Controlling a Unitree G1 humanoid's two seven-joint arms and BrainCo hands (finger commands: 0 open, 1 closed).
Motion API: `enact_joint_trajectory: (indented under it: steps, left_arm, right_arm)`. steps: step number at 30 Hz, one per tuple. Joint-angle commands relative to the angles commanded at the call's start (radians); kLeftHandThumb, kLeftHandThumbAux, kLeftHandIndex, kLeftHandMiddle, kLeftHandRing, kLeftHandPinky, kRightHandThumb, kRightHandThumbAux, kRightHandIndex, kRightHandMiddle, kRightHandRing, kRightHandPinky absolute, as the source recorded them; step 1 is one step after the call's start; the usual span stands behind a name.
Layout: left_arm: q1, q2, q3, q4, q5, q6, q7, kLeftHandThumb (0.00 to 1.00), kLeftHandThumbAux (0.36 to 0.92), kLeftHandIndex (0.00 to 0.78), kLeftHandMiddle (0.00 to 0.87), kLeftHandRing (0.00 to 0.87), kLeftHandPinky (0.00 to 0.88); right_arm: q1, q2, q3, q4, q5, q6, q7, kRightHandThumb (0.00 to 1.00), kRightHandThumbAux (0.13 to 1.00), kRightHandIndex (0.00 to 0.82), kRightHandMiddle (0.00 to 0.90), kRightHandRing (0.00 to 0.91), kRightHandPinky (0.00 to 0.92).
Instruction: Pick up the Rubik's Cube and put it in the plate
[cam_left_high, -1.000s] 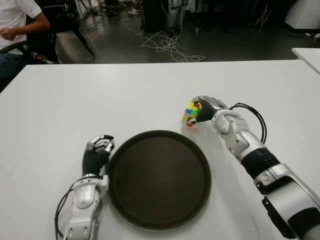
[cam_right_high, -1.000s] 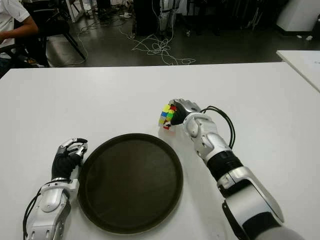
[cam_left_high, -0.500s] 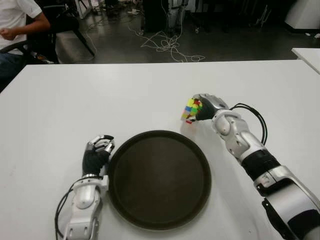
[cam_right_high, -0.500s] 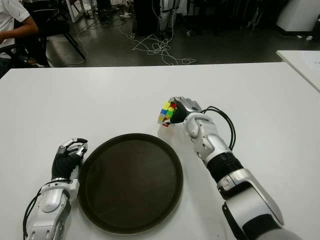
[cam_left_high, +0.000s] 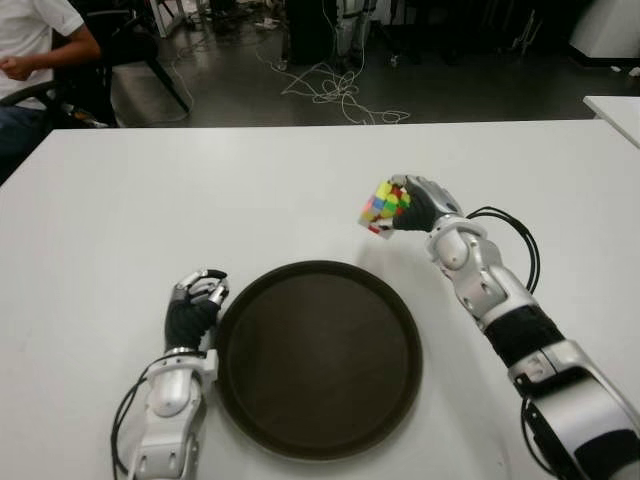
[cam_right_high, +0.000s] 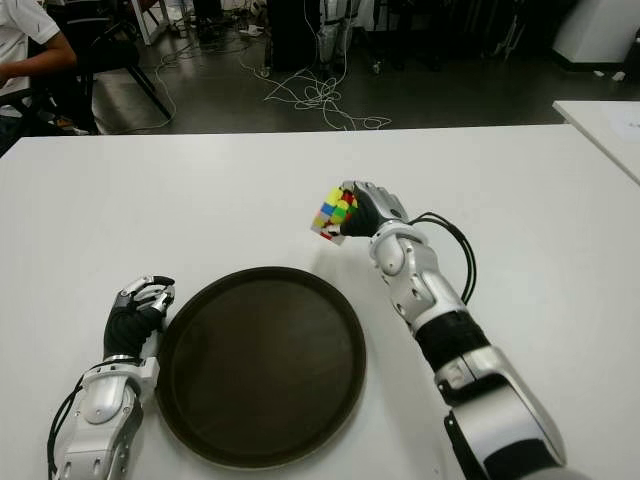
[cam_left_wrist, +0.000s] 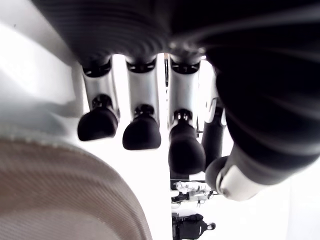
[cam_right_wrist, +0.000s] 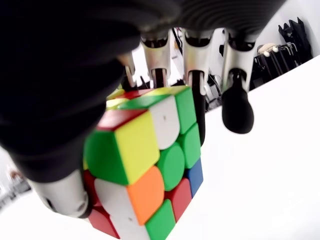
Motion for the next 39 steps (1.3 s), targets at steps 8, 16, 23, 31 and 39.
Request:
enact_joint_trajectory:
  steps: [8, 16, 23, 31, 39]
  left_arm:
    - [0.002, -0.003, 0.002, -0.004, -0.003, 0.000, 0.000, 0.710, 0.705, 0.444, 0.805, 0.815, 0.803]
    - [0.003, 0.000, -0.001, -0.001, 0.001, -0.005, -0.003, 0.710, 0.704, 0.444, 0.807, 0.816, 0.805]
    - [-0.002, 0.005, 0.000, 0.005, 0.003, -0.001, -0.003, 0.710, 0.705, 0.444, 0.806, 0.812, 0.799]
    - [-0.004, 0.006, -0.003, 0.010, 0.005, -0.003, -0.002, 0.710, 0.704, 0.444, 0.803, 0.812, 0.800]
    - [0.001, 0.000, -0.006, 0.000, 0.010, -0.008, 0.005, 0.711, 0.704, 0.444, 0.813, 0.821, 0.813]
  right_arm:
    - [0.069, -0.007, -0.040, -0.152, 0.033, -0.012, 0.002, 0.696, 0.728, 0.437, 0.767, 0.786, 0.778]
    - [0.145, -0.011, -0.069, -0.332, 0.057, 0.005, 0.036, 0.693, 0.728, 0.436, 0.761, 0.782, 0.773]
    - [0.233, 0.007, -0.064, -0.557, 0.054, 0.069, 0.091, 0.690, 0.728, 0.437, 0.775, 0.797, 0.789]
    - [0.329, 0.028, -0.035, -0.698, 0.060, 0.080, 0.124, 0.683, 0.731, 0.437, 0.782, 0.806, 0.796]
    - [0.385, 0.028, 0.035, -0.735, 0.054, 0.054, 0.181, 0.682, 0.732, 0.438, 0.779, 0.807, 0.798]
